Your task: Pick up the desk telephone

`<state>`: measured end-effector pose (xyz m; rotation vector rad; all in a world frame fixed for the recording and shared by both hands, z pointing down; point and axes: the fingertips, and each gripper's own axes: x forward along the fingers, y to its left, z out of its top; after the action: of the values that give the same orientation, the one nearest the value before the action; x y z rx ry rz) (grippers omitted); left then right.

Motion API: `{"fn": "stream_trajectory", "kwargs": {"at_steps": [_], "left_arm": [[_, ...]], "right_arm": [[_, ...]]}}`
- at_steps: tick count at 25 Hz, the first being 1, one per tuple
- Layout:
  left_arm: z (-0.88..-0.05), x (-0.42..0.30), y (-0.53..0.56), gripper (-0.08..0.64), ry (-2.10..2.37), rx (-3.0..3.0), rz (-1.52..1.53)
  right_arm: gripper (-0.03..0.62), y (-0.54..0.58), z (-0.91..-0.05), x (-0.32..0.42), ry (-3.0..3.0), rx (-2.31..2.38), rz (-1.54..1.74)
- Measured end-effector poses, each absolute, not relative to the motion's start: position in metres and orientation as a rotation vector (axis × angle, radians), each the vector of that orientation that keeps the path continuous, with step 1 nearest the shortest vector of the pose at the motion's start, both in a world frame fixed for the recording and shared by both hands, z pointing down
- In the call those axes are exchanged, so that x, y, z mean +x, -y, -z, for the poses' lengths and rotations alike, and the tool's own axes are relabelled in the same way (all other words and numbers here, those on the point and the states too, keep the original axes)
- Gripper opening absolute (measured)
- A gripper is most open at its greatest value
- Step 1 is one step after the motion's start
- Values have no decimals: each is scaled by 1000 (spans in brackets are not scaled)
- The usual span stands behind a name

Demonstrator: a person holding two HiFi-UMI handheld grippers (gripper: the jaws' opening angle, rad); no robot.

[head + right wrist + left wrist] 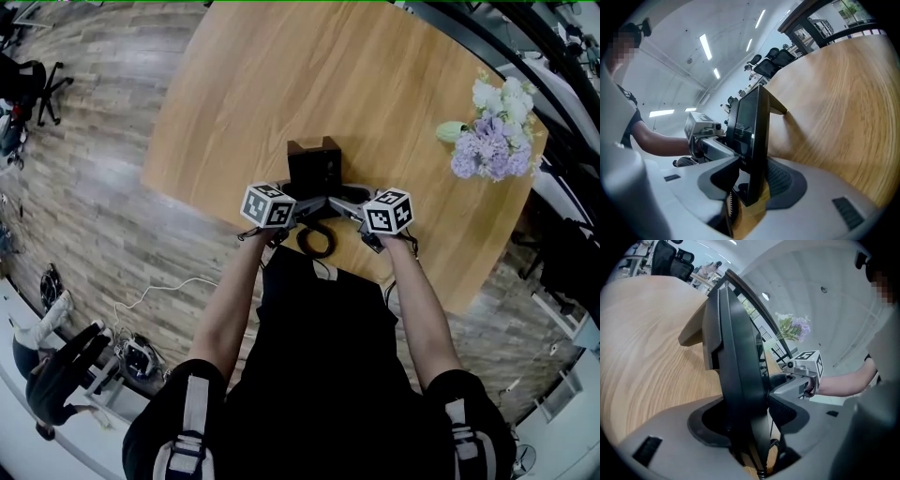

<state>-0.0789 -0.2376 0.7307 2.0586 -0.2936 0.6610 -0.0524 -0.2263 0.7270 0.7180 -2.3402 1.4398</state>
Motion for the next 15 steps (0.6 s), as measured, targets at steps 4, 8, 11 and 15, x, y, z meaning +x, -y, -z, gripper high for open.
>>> {"fn": "stream_trajectory", "kwargs": {"at_steps": [4,8,11,15], "left_arm": [[-726,-80,239,275,308,2049,-631],[-716,-82,243,270,331,2057,-594],[-706,-86,245,268,351,2076,-572],[-696,-87,243,267,376,2088,-549]], "right_arm": [[175,227,-723,-53,2347,739,-1465],[178,231,-714,-54,2367,764,-1472],[179,234,-704,-57,2386,769,-1430],[179,232,-694,-59,2405,766,-1399]]}}
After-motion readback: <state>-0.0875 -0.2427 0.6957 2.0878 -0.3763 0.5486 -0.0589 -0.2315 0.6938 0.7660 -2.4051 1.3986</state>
